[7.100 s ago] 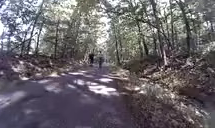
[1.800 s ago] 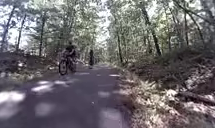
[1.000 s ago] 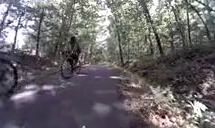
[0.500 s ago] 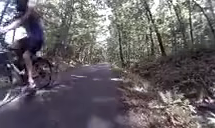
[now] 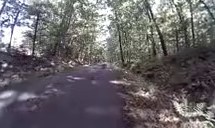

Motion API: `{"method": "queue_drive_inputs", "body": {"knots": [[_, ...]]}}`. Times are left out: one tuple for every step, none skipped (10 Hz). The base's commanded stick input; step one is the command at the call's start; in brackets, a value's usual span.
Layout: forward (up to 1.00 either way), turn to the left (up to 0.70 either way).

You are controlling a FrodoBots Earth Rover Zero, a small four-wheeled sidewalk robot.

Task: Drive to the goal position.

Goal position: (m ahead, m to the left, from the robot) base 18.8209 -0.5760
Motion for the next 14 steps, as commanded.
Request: {"method": "queue_drive_inputs", "body": {"knots": [[0.70, 0.00], [0.70, 0.00], [0.70, 0.00], [0.70, 0.00], [0.70, 0.00], [0.70, 0.00], [0.70, 0.00], [0.70, 0.00], [0.70, 0.00], [0.70, 0.00], [0.70, 0.00], [0.70, 0.00], [0.70, 0.00], [0.70, 0.00]]}}
